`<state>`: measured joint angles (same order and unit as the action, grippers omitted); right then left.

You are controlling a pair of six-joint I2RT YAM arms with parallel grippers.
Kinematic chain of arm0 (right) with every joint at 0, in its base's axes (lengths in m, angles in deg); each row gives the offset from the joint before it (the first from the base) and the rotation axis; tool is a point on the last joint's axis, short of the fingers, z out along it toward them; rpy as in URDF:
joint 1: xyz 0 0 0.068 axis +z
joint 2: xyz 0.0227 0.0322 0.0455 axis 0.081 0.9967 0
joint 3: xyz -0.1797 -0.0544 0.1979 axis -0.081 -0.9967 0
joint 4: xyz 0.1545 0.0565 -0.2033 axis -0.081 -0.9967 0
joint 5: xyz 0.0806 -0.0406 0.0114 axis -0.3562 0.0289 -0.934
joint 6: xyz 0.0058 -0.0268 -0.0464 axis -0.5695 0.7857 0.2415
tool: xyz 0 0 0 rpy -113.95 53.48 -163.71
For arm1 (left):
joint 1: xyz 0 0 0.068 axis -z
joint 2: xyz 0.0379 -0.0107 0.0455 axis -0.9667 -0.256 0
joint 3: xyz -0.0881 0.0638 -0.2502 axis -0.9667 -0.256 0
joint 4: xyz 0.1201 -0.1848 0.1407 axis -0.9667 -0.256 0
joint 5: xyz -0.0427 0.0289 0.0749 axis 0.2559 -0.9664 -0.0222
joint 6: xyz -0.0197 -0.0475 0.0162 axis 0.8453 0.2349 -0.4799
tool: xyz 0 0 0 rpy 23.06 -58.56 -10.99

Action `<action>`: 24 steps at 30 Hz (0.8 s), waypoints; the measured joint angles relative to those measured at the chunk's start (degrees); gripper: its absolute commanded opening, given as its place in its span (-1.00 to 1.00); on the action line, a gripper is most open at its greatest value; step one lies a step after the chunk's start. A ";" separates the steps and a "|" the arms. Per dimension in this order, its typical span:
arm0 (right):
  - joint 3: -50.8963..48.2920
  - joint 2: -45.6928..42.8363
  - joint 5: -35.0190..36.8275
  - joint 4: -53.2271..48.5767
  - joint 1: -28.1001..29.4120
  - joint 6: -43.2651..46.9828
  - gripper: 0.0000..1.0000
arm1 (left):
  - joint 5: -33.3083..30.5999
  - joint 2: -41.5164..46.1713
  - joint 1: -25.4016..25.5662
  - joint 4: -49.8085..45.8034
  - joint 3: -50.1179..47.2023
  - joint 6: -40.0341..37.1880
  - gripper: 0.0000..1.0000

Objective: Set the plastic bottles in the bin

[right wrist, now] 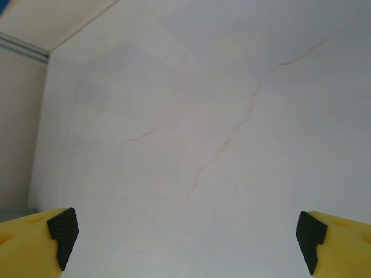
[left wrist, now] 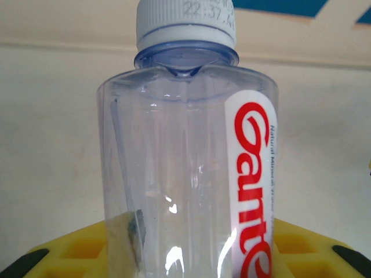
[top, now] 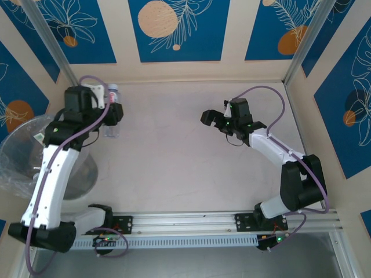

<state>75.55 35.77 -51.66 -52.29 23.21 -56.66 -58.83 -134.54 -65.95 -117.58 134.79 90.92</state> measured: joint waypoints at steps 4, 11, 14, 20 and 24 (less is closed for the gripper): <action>0.37 0.35 -5.55 4.70 1.53 2.64 0.99 | -5.16 3.78 -1.90 -3.76 2.95 -0.85 -0.29; 2.51 1.07 -11.69 8.81 6.58 9.75 0.98 | -18.95 6.40 -5.05 -6.56 4.17 -0.94 -0.34; 3.02 1.07 -12.74 9.62 7.82 11.78 0.98 | -27.41 6.91 -5.68 -6.01 4.02 -1.05 -0.34; 3.02 1.05 -13.00 10.51 8.00 14.08 0.99 | -46.45 9.62 -7.37 2.58 -0.87 -4.20 -0.33; 3.02 0.96 -13.00 10.40 7.98 15.50 0.99 | -53.96 9.46 -12.96 8.07 -3.28 -6.49 -0.31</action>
<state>78.57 36.73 -64.67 -41.88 31.19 -41.16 -112.80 -125.08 -78.91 -109.51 131.51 84.42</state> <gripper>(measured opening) 0.994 0.415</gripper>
